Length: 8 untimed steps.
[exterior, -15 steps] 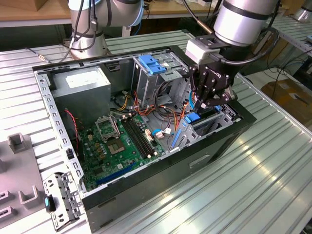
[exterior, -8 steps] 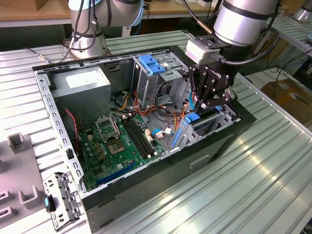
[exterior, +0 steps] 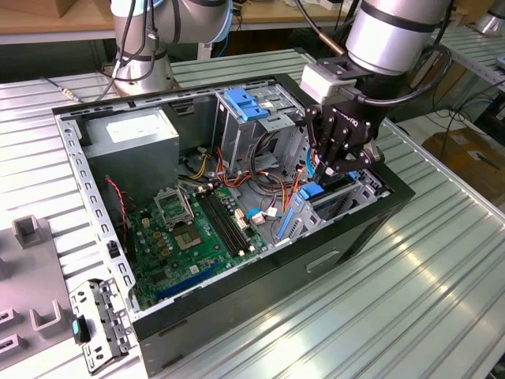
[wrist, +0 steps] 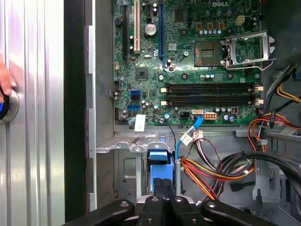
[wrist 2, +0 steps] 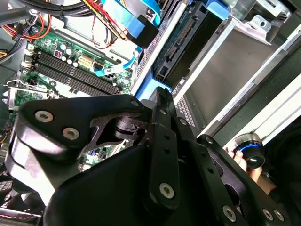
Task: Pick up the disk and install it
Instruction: 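Insert the first disk wire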
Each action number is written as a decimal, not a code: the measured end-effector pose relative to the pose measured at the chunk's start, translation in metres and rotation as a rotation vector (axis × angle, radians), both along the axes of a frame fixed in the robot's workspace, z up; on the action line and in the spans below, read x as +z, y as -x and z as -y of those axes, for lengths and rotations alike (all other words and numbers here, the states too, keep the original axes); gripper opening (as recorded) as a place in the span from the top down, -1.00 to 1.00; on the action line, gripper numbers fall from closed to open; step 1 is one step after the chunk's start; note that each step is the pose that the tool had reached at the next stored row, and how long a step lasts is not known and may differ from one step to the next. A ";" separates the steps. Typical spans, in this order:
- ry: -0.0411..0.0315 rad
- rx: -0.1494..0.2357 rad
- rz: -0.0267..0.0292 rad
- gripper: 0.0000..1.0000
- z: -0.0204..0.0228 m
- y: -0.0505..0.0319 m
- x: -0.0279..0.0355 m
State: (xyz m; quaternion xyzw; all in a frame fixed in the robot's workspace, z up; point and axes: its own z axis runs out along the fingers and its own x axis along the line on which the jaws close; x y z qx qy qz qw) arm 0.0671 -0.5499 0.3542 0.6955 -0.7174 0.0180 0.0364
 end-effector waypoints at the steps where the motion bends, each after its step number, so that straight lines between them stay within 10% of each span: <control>1: -0.0001 0.000 0.0000 0.79 0.0000 0.0000 0.0000; 8: 0.0003 0.000 -0.0001 0.79 0.0000 -0.0111 -0.0002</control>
